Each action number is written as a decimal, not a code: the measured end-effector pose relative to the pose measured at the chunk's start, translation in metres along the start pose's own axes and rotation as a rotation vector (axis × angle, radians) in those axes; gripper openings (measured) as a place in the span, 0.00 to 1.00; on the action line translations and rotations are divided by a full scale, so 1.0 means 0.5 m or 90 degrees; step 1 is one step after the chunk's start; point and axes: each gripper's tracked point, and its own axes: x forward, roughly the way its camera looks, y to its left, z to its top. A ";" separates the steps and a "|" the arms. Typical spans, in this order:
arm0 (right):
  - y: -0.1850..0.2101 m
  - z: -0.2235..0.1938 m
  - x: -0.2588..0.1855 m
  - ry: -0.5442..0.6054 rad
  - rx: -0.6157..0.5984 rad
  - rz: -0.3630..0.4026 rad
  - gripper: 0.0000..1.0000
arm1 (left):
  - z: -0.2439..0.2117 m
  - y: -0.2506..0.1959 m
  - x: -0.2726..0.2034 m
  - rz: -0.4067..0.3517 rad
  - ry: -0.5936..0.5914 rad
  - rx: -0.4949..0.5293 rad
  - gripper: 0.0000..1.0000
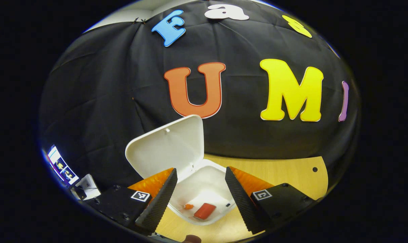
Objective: Press the lid of the desktop garbage bin to open it, pick up the crumpled paper on the desktop and throw it into the bin, then pick up the pop can on the desktop and drop it into the bin, and finally close the garbage bin lid.
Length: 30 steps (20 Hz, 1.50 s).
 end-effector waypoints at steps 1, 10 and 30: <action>0.001 0.001 0.001 0.000 0.002 0.004 0.98 | 0.027 0.002 -0.001 0.001 -0.011 -0.009 0.95; 0.016 -0.001 0.007 0.013 0.031 0.032 0.97 | 0.214 0.146 0.084 0.083 -0.040 -0.113 0.95; 0.005 -0.025 -0.009 0.011 0.014 0.014 0.97 | 0.079 0.119 0.183 0.095 0.037 -0.237 0.95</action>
